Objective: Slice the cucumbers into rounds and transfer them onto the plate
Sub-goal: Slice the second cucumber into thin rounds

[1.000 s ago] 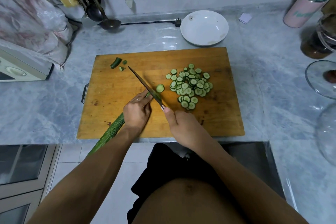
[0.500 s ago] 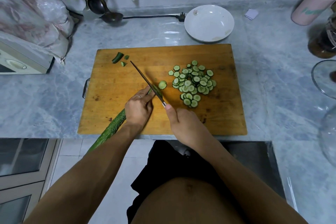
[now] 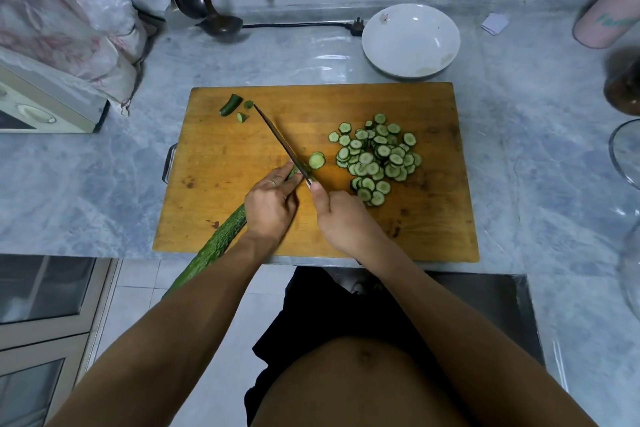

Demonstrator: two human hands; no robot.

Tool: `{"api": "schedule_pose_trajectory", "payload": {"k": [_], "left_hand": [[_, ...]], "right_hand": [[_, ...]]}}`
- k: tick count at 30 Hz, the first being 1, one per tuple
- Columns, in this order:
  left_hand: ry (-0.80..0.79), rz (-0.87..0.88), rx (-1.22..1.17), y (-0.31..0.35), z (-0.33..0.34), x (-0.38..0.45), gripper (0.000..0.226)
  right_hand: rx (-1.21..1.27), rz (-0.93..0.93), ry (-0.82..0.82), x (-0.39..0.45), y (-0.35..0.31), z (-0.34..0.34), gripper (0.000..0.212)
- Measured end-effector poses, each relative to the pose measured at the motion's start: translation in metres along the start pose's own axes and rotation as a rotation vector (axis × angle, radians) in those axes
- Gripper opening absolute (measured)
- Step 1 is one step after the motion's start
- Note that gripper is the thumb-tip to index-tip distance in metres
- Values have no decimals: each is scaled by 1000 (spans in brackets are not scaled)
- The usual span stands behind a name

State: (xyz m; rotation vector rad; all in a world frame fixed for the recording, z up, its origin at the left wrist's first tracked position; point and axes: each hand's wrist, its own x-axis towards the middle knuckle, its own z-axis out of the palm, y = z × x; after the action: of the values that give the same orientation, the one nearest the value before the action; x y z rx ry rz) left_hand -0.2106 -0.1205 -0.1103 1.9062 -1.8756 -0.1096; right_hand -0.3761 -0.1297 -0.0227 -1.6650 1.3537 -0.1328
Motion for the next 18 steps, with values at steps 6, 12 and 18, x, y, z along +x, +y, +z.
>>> {"api": "schedule_pose_trajectory", "payload": {"k": [6, 12, 18], "left_hand": [[63, 9, -67, 5, -5, -1, 29], [55, -37, -154, 6, -9, -2, 27], [54, -38, -155, 6, -10, -2, 29]], "right_hand": [[11, 22, 24, 2, 4, 0, 70], [133, 25, 36, -1, 9, -20, 70], [101, -6, 23, -17, 14, -31, 67]]}}
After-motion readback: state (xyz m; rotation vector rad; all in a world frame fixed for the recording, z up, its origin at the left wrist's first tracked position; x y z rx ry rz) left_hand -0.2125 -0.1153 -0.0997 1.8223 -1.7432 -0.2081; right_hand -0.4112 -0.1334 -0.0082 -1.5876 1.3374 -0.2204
